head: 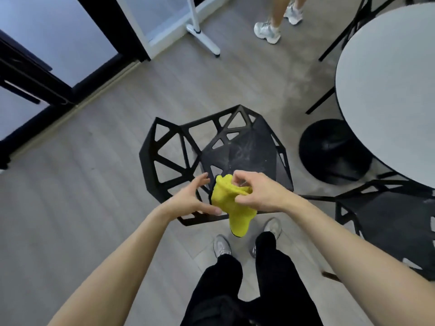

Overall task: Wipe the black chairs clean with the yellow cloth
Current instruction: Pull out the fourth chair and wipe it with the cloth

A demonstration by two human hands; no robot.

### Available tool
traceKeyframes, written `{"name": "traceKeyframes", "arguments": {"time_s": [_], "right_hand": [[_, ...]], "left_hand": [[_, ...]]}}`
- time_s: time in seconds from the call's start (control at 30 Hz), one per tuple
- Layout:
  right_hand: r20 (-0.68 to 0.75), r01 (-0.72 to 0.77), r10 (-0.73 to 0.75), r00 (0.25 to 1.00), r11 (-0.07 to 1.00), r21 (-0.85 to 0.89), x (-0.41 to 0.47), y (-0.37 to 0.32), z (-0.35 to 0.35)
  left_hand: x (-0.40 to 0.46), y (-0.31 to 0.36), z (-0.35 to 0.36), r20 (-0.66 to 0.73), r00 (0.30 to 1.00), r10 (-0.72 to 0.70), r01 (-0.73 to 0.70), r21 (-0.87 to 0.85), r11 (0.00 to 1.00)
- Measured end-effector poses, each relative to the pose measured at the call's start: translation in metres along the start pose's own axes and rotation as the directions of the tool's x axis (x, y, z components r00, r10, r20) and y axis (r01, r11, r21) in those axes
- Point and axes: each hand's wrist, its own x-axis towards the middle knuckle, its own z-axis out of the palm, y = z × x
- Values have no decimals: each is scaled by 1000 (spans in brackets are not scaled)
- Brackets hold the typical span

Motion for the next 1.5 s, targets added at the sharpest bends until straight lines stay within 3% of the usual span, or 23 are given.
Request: {"name": "traceKeyframes", "arguments": {"time_s": [0.07,0.13,0.2,0.3,0.4,0.47,0.53,0.57,0.63,0.7,0.83,0.9,1.0,1.07,1.1,1.17,1.2,1.27,1.33,1.5], "right_hand": [[-28,8,-2,1000,975,224,-1,-14,-2],[18,-112,114,993,911,397,2,-5,8],[147,-252,212,966,901,353,7,9,31],[126,-271,242,962,904,331,24,20,57],[83,-115,95,992,954,279,30,3,55],[77,128,-154,985,953,274,22,-8,47],[59,351,-373,926,908,229,15,-13,33],[98,352,-389,916,897,268,16,-13,21],[280,169,-315,907,880,443,23,-20,-1],[417,36,-267,869,874,484,39,-32,-4],[501,285,-295,813,953,99,69,-73,56],[412,329,-321,853,943,53,84,-76,87],[372,158,-146,917,987,-3,114,-50,99],[272,-33,38,962,999,-23,137,-21,99],[176,-126,125,976,992,-5,152,-9,98],[-19,-243,244,970,969,43,192,3,100],[-112,-250,257,960,966,70,216,0,101],[-284,-161,191,940,979,126,265,-15,103],[-393,-2,71,917,985,174,311,-38,113],[-486,283,-109,867,911,300,344,-65,157]], "left_hand": [[-10,12,5,101,994,36,-6,-279,960],[-18,10,11,17,1000,24,-14,-459,888],[-26,-5,15,-125,989,-74,-11,-572,820],[-39,-33,18,-208,965,-161,-4,-623,782],[-61,-37,12,-273,955,-112,-78,-599,797],[-79,-26,3,-447,892,-65,-209,-537,817],[-101,-8,-8,-574,819,-2,-357,-513,781],[-112,-3,-13,-592,805,46,-404,-489,773],[-127,4,-18,-582,799,151,-444,-403,800],[-130,7,-21,-551,812,193,-411,-304,859],[-120,10,-32,-490,855,168,-294,-191,937],[-117,2,-46,-486,865,128,-244,-184,952],[-115,-14,-80,-528,848,52,-128,-110,986],[-98,-30,-106,-644,765,-15,-31,-60,998],[-82,-40,-117,-727,684,-57,20,-60,998],[-44,-57,-133,-814,549,-189,97,-162,982],[-22,-64,-139,-797,537,-277,102,-264,959],[19,-74,-144,-711,578,-400,100,-425,900],[46,-80,-144,-678,602,-422,94,-464,881],[53,-94,-135,-782,510,-359,19,-407,913]]}}
